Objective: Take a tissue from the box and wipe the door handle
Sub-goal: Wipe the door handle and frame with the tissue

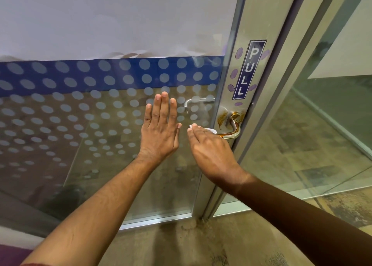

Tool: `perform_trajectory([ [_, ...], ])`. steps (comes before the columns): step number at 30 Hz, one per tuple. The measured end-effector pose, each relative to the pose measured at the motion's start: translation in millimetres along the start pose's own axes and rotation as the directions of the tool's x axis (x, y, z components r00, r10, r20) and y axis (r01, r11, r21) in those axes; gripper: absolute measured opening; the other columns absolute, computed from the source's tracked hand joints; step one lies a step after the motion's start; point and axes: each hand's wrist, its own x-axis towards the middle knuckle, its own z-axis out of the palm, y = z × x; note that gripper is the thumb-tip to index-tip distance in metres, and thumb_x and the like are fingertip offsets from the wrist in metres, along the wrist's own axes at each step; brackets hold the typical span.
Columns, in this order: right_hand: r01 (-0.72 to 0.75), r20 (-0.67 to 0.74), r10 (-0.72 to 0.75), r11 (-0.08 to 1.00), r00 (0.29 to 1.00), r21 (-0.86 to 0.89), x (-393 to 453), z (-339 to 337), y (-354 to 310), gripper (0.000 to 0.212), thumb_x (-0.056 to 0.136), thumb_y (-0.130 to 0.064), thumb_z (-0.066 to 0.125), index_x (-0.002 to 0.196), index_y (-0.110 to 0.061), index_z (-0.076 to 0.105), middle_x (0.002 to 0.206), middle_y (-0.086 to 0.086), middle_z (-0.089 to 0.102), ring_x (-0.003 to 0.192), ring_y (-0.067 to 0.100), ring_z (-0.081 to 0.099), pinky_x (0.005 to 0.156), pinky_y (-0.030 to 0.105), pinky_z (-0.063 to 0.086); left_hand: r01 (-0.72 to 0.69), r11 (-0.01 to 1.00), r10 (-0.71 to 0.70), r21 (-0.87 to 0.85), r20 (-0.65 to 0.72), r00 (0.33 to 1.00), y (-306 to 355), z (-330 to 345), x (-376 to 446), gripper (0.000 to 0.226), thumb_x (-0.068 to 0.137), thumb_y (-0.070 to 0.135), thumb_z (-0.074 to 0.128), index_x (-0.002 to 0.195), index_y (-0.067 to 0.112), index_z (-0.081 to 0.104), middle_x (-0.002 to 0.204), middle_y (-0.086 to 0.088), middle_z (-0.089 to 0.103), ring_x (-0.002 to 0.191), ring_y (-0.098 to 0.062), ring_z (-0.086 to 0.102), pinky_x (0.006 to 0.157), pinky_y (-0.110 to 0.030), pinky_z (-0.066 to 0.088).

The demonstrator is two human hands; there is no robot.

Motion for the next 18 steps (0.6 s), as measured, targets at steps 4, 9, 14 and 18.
perform_trajectory([
  [4, -0.053, -0.053, 0.057, 0.996, 0.997, 0.069, 8, 0, -5, 0.052, 0.101, -0.011, 0.042, 0.149, 0.0, 0.023, 0.154, 0.021, 0.029, 0.141, 0.029, 0.033, 0.114, 0.035, 0.026, 0.006, 1.0, -0.007, 0.013, 0.025, 1.0, 1, -2, 0, 0.093, 0.099, 0.04, 0.045, 0.149, 0.008, -0.026, 0.154, -0.012, -0.041, 0.146, -0.025, -0.031, 0.121, -0.043, -0.014],
  [9, -0.076, -0.065, 0.083, 0.991, 0.994, 0.11, 0, 1, -1, 0.057, 0.09, -0.003, 0.058, 0.144, 0.0, 0.037, 0.148, 0.021, 0.041, 0.137, 0.029, 0.04, 0.11, 0.03, 0.014, -0.001, 1.0, 0.001, 0.007, 0.014, 1.0, 0, -3, 0, 0.094, 0.098, 0.038, 0.047, 0.15, 0.009, -0.026, 0.155, -0.011, -0.04, 0.146, -0.024, -0.031, 0.121, -0.042, -0.014],
  [14, -0.081, -0.06, 0.086, 0.994, 0.995, 0.074, 0, 6, -5, 0.054, 0.083, -0.003, 0.067, 0.134, 0.005, 0.049, 0.134, 0.026, 0.054, 0.124, 0.035, 0.054, 0.106, 0.041, 0.038, 0.004, 1.0, -0.004, 0.001, 0.019, 1.0, 0, -4, 0, 0.094, 0.098, 0.038, 0.046, 0.149, 0.01, -0.028, 0.154, -0.01, -0.042, 0.145, -0.024, -0.033, 0.12, -0.042, -0.014],
  [18, -0.059, -0.106, 0.066, 0.996, 0.992, 0.068, -2, 8, -2, 0.052, 0.08, -0.002, 0.073, 0.128, 0.006, 0.056, 0.126, 0.026, 0.06, 0.114, 0.036, 0.062, 0.097, 0.043, 0.049, 0.002, 1.0, -0.002, -0.001, 0.035, 0.999, 0, -5, 0, 0.094, 0.098, 0.039, 0.045, 0.148, 0.01, -0.029, 0.153, -0.01, -0.043, 0.145, -0.023, -0.034, 0.12, -0.042, -0.016],
])
